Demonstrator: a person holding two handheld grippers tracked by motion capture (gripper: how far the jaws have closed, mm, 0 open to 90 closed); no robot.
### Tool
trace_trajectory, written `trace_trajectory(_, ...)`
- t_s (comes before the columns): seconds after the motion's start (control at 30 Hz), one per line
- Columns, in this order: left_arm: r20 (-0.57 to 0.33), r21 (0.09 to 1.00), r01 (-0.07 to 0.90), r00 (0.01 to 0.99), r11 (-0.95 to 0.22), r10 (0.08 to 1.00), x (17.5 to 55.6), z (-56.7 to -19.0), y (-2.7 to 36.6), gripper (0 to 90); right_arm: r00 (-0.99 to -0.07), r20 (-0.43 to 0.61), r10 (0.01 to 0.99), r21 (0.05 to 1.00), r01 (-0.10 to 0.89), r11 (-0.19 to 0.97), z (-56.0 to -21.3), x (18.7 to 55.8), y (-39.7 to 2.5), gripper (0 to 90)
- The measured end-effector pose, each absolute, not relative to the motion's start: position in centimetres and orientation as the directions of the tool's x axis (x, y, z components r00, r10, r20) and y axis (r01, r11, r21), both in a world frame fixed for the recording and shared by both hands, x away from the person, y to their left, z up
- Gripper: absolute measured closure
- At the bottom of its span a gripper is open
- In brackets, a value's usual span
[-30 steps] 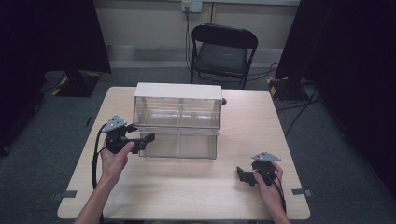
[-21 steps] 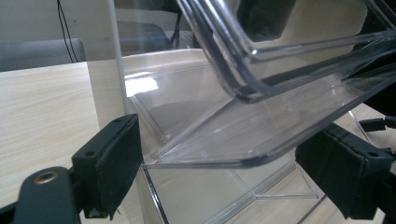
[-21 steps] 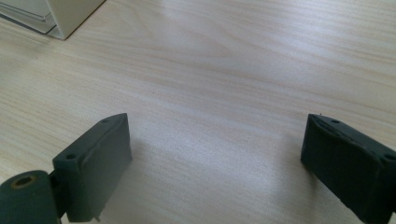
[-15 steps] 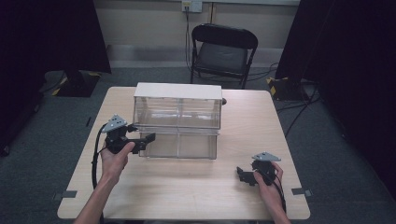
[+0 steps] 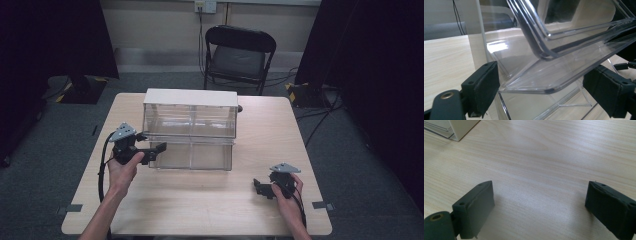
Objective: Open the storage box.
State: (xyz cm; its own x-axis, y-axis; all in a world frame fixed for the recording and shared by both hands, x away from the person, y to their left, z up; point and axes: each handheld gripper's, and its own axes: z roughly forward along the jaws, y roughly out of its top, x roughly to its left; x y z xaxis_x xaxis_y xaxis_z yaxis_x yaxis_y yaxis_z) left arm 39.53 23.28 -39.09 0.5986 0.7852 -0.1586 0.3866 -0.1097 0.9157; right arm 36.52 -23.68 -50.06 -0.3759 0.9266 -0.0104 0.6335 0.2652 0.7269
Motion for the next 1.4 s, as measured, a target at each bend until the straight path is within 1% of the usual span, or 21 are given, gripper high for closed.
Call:
trace_trajectory(1.0, -0.150, 0.915, 0.386, 0.601, -0.120, 0.785, 39.67, -39.18, 23.25, 13.6, -0.377, -0.011, 0.926, 0.727, 0.633, 0.266, -50.06, 36.52, -23.68, 7.7)
trace_trajectory(1.4, -0.160, 0.912, 0.394, 0.598, -0.114, 0.785, 39.76, -39.25, 23.26, 13.6, -0.377, -0.011, 0.926, 0.727, 0.633, 0.266, -50.06, 36.53, -23.68, 7.6)
